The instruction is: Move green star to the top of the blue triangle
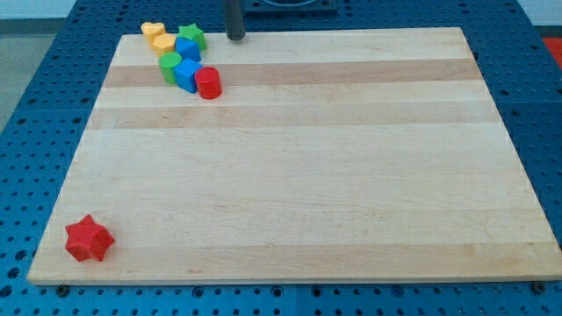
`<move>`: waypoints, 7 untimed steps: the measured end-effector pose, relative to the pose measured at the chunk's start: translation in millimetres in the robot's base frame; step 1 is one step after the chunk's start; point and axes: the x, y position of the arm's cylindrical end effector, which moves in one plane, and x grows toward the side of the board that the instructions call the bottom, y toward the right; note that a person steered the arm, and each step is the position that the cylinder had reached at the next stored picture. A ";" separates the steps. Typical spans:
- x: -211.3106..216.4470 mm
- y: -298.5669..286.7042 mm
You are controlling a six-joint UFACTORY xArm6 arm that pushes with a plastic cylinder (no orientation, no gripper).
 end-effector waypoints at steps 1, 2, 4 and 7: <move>-1.1 -16.3; -0.7 -25.0; -1.3 -45.6; -0.9 -75.4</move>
